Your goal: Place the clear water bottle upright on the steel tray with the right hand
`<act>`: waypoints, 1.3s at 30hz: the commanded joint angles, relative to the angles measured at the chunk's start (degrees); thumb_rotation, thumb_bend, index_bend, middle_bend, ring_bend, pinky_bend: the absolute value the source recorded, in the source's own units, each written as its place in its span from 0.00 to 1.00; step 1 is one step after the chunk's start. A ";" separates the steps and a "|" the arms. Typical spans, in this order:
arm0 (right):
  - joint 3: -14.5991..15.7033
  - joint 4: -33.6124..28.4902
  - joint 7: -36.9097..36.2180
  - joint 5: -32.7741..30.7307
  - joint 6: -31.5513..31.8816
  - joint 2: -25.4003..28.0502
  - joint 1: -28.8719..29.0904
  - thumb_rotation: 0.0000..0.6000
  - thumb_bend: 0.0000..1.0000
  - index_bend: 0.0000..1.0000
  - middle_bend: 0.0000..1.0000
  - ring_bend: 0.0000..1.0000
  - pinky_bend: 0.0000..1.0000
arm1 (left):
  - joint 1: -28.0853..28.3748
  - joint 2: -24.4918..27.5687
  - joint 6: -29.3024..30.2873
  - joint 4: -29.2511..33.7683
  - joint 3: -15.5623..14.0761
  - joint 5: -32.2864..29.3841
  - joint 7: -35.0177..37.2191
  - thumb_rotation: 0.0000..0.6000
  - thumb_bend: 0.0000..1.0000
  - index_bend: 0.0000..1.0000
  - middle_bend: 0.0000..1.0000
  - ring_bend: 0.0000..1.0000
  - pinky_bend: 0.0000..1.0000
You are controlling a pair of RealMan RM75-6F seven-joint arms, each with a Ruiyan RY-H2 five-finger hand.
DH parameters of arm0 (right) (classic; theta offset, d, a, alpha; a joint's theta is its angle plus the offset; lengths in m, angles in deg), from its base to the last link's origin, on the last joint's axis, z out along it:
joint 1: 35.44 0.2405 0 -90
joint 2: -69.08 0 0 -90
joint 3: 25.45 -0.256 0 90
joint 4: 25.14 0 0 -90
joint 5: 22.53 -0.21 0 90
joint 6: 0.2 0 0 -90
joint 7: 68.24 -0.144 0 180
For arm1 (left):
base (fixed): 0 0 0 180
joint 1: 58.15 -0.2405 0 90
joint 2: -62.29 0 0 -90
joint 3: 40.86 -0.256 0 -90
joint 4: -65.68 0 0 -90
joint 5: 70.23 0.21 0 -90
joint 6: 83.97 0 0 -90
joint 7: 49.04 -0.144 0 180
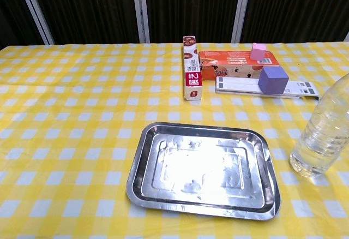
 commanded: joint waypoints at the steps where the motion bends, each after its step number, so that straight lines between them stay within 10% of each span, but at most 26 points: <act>1: 0.04 0.00 -0.51 0.24 0.15 0.03 -0.10 1.00 0.12 0.12 0.03 0.00 0.00 | -0.09 0.07 -0.06 0.13 -0.15 -0.03 0.07 1.00 0.22 0.12 0.00 0.00 0.00; 27: 1.18 -1.37 -4.51 -0.49 -3.88 1.84 0.60 1.00 0.12 0.12 0.03 0.00 0.00 | -1.28 0.52 1.85 1.28 -0.75 1.22 -0.40 1.00 0.22 0.12 0.00 0.00 0.00; 39: 3.33 -1.66 -29.11 2.52 -13.31 3.79 4.10 1.00 0.09 0.06 0.03 0.00 0.00 | -1.23 0.32 1.39 1.46 -0.93 1.33 -1.20 1.00 0.22 0.12 0.00 0.00 0.00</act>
